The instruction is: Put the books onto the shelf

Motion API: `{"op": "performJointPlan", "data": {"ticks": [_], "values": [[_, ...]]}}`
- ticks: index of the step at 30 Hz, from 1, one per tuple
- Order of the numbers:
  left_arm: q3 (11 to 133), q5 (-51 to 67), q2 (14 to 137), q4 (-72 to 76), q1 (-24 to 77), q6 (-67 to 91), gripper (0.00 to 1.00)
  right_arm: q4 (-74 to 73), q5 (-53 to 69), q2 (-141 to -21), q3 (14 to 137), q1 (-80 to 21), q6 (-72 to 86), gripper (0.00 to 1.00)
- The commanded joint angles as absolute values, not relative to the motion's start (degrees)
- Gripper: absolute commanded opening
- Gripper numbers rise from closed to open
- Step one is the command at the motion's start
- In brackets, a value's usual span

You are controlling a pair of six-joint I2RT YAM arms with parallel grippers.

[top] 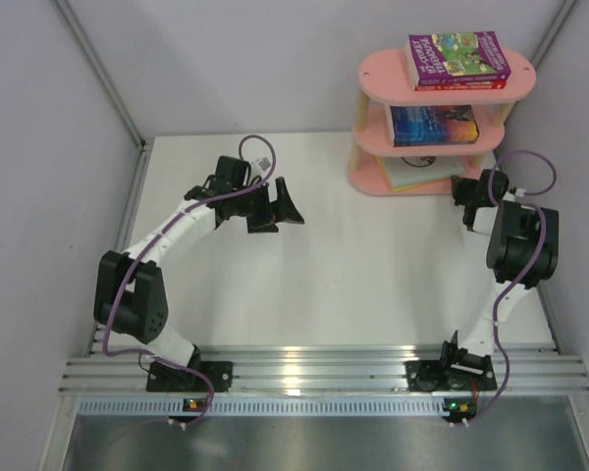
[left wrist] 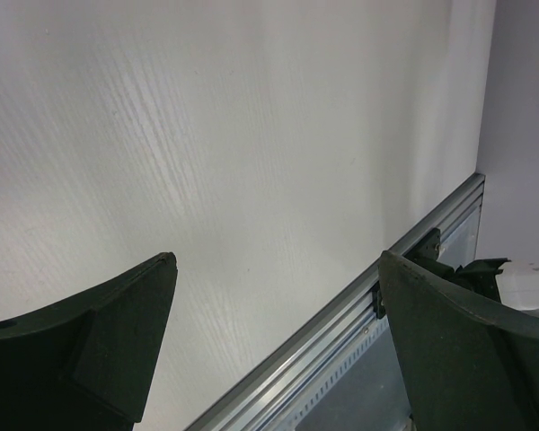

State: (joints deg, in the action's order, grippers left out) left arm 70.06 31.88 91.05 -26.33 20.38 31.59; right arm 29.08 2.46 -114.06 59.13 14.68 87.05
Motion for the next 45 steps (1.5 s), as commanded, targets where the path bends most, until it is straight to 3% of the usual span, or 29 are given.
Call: {"op": "performJointPlan", "data": {"ticks": [1, 11, 26, 45], "values": [[70.49, 32.26, 90.62, -22.50, 20.65, 32.08, 0.99, 31.03, 4.04, -112.86, 59.59, 14.24, 86.13, 0.00], [74.70, 28.74, 91.49, -27.68, 20.39, 27.61, 0.99, 30.49, 2.81, -105.91, 52.83, 9.06, 79.37, 0.00], [78.31, 29.71, 90.97, -29.18, 17.76, 26.02, 0.99, 42.27, 1.06, -107.93, 46.67, 2.55, 86.75, 0.00], [76.20, 30.23, 88.86, -26.10, 16.70, 29.00, 0.99, 44.91, -2.19, -111.45, 46.32, -2.11, 89.21, 0.00]]}}
